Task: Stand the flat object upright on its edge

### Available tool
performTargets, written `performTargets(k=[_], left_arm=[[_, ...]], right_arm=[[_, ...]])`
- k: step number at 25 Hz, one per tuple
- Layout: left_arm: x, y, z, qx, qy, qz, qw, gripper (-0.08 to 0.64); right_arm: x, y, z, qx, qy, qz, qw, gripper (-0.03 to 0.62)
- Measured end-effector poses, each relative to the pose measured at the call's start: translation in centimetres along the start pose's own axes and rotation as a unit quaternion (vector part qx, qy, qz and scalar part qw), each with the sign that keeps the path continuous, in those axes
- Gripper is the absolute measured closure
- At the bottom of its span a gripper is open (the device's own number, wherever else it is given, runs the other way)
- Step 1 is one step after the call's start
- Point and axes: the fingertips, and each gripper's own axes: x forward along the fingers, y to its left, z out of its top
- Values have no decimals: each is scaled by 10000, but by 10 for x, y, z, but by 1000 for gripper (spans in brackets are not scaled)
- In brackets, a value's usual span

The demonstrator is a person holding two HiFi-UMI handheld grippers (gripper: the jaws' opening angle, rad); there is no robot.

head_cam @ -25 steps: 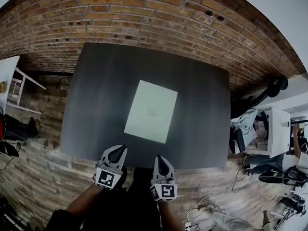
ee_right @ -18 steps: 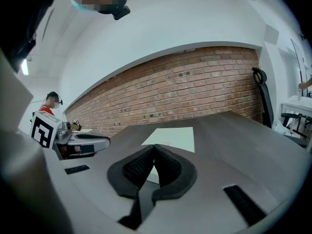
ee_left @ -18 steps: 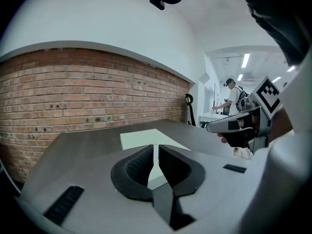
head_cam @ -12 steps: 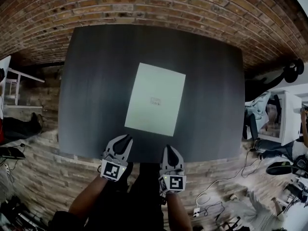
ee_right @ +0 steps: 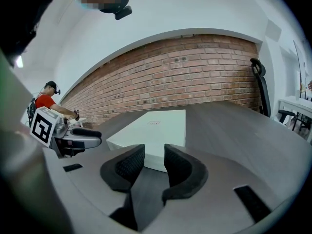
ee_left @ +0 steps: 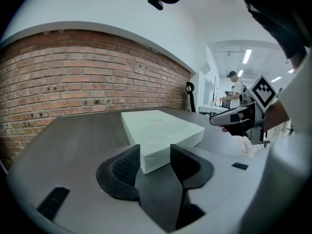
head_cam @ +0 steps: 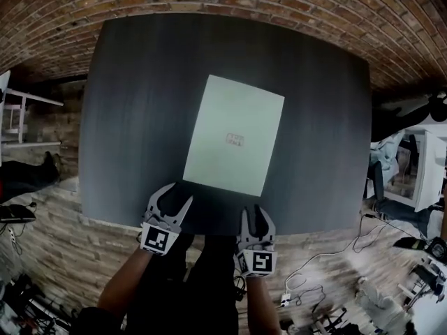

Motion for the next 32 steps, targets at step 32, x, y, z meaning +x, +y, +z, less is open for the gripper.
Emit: performTargets(k=[32], left_arm=[[40, 5, -43, -365, 454, -98, 9983, 344]], right_arm=[[47, -21, -57, -227, 568, 383, 9974, 322]])
